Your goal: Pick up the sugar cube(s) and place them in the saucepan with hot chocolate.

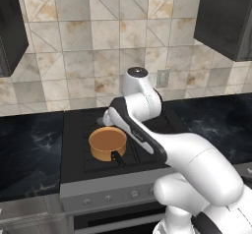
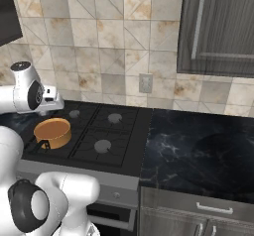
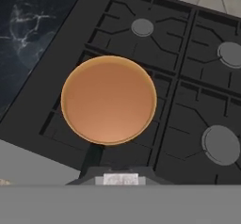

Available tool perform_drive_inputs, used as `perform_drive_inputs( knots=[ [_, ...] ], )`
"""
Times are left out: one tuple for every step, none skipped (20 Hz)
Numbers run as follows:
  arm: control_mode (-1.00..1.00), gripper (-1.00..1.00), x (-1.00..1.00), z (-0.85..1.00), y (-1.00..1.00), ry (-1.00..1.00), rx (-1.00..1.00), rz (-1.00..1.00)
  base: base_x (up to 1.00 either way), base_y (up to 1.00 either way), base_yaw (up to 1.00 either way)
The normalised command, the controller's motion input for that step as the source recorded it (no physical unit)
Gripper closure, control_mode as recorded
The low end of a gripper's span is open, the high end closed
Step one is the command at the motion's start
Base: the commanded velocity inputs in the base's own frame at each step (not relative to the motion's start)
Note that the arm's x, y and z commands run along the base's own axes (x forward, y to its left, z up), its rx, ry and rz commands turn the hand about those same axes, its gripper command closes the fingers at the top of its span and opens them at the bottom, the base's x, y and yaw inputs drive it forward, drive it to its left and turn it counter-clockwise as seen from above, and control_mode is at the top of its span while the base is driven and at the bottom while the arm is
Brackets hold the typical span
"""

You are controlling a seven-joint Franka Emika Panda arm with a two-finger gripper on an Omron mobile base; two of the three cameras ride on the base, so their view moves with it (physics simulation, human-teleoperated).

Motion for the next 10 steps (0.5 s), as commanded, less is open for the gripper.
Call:
perform_drive_inputs(
  knots=[
    [-1.00, 1.00, 0.29, 0.00, 0.21, 0.00, -0.02, 0.00, 0.00, 0.00, 0.00],
    [-1.00, 1.00, 0.36, 0.00, 0.24, 0.00, -0.02, 0.00, 0.00, 0.00, 0.00],
    [-1.00, 1.00, 0.47, 0.00, 0.25, 0.01, -0.02, 0.00, 0.00, 0.00, 0.00],
    [-1.00, 1.00, 0.55, 0.00, 0.22, 0.03, -0.02, 0.00, 0.00, 0.00, 0.00],
    [-1.00, 1.00, 0.59, 0.00, 0.20, 0.05, -0.01, 0.00, 0.00, 0.00, 0.00],
    [-1.00, 1.00, 0.63, 0.00, 0.04, 0.08, -0.01, 0.00, 0.00, 0.00, 0.00],
    [-1.00, 1.00, 0.44, 0.00, 0.00, 0.09, 0.00, 0.03, 0.00, 0.00, 0.00],
    [-1.00, 1.00, 0.20, 0.00, 0.00, 0.10, 0.00, 0.06, 0.00, 0.00, 0.00],
    [-1.00, 1.00, 0.07, 0.00, 0.00, 0.10, 0.00, 0.11, 0.00, 0.00, 0.00],
    [-1.00, 1.00, 0.00, -0.04, 0.00, 0.07, 0.01, 0.15, 0.00, 0.00, 0.00]
  ],
)
